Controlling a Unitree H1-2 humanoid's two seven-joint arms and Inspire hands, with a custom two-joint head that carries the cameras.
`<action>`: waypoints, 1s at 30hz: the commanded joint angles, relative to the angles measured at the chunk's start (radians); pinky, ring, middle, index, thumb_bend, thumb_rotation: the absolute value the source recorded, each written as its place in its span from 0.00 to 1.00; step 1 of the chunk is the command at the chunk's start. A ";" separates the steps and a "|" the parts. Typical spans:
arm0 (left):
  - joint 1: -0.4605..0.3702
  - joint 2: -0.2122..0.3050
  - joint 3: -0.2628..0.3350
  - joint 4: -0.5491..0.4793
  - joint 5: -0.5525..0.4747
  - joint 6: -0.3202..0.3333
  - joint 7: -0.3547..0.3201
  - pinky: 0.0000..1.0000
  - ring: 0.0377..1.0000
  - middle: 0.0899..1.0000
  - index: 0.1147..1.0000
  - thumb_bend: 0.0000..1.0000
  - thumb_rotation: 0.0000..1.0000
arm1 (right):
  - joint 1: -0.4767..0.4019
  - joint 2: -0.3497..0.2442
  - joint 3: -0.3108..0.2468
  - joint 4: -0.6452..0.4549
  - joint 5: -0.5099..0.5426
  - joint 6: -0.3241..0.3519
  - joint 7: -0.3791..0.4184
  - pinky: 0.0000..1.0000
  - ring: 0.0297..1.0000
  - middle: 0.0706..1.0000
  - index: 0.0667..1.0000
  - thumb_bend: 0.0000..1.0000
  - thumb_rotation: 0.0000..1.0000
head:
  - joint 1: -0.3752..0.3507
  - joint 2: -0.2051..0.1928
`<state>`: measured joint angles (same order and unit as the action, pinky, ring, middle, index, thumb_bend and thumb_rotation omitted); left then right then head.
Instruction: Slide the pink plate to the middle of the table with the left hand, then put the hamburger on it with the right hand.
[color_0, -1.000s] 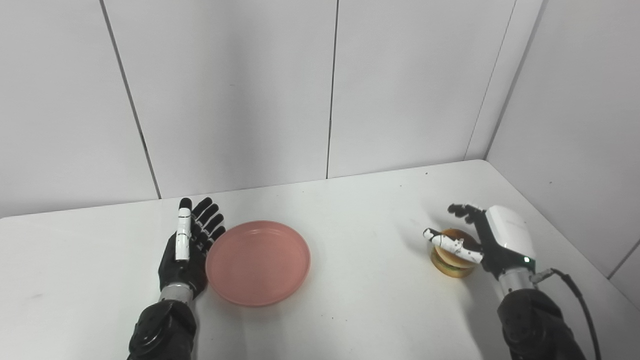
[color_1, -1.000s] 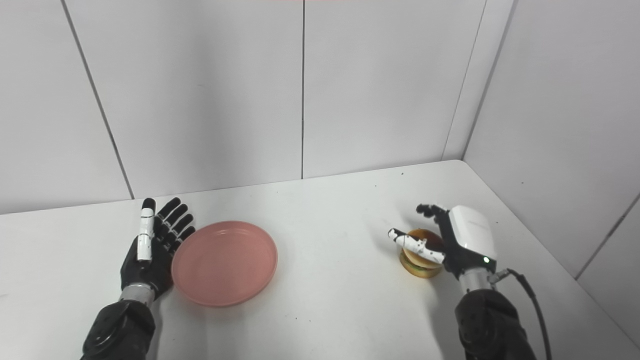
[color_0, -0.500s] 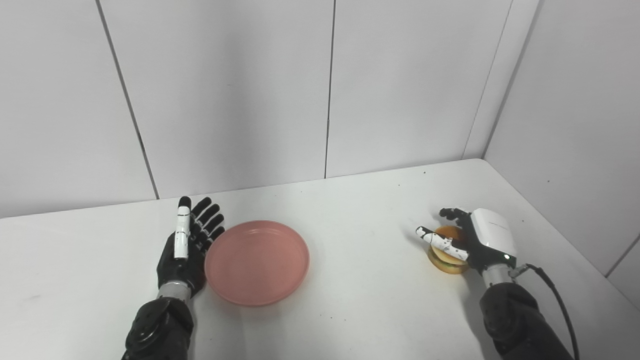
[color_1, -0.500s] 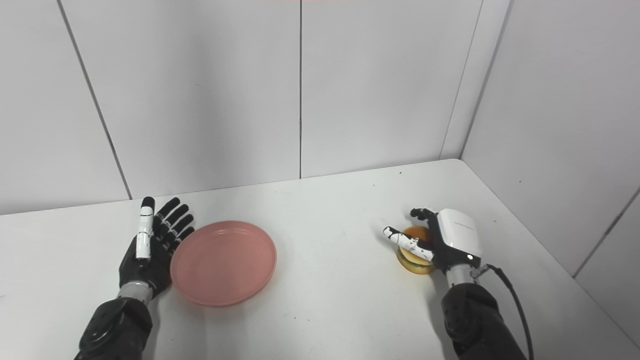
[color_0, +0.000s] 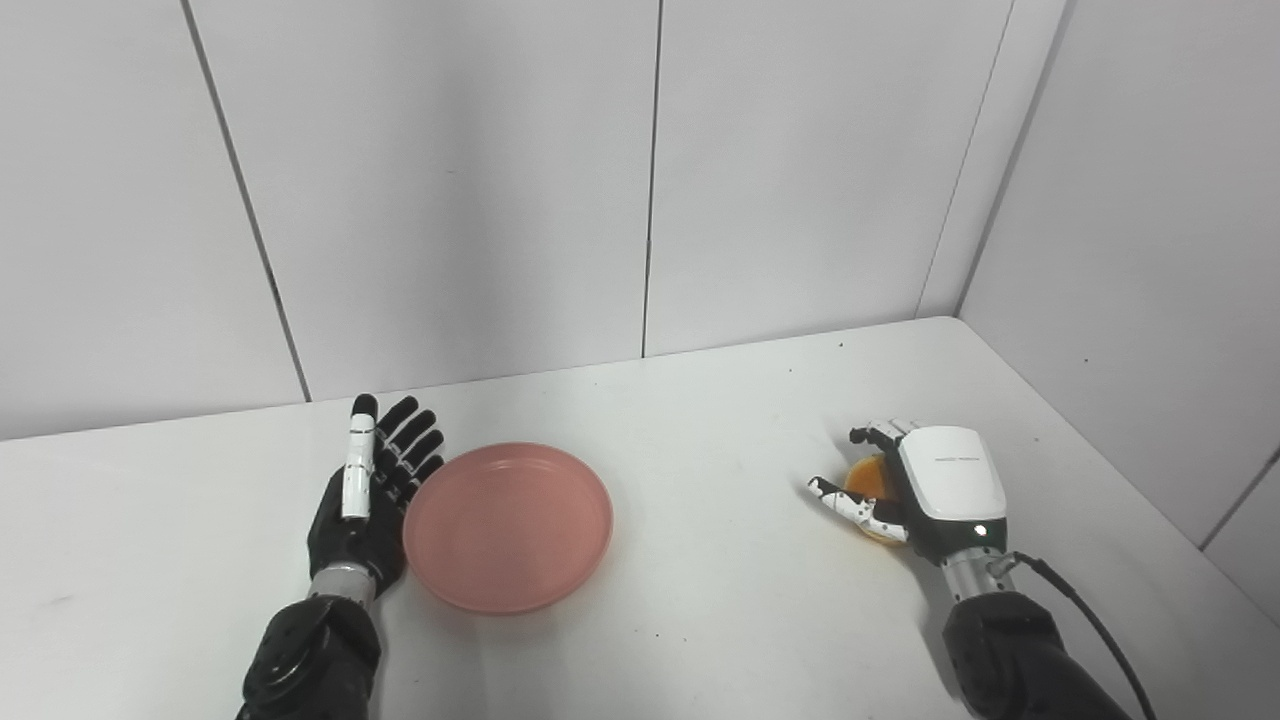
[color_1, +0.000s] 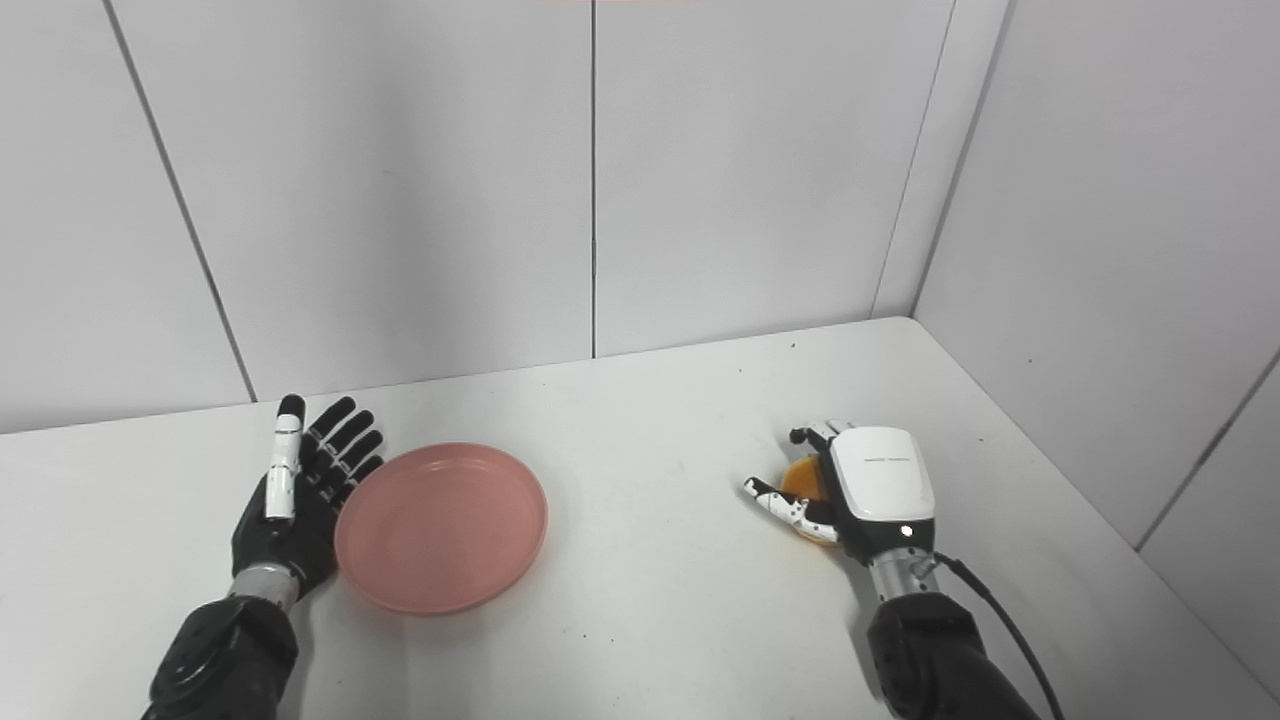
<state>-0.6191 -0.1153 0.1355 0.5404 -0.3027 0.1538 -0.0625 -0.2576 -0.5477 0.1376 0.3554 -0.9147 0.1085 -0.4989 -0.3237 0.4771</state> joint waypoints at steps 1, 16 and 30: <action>-0.027 0.006 0.005 -0.003 -0.008 0.009 -0.006 0.89 0.85 0.81 0.74 0.72 0.79 | 0.017 -0.011 0.008 0.006 -0.010 0.014 -0.007 0.45 0.50 0.53 0.54 0.69 0.67 | 0.001 0.001; -0.028 0.009 0.008 -0.005 -0.025 0.021 -0.007 0.89 0.84 0.80 0.74 0.72 0.79 | 0.036 -0.011 -0.017 -0.054 0.117 -0.051 0.007 0.11 0.12 0.15 0.17 0.65 0.38 | 0.001 0.009; -0.027 -0.008 0.004 -0.003 -0.014 0.016 0.010 0.84 0.82 0.76 0.72 0.72 0.78 | 0.049 -0.015 -0.048 -0.216 0.133 -0.065 0.042 0.11 0.12 0.15 0.17 0.62 0.34 | 0.029 0.022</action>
<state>-0.6209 -0.1174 0.1410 0.5374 -0.3230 0.1666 -0.0605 -0.1885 -0.5464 0.1075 0.1784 -0.7886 0.0784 -0.4537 -0.3022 0.4955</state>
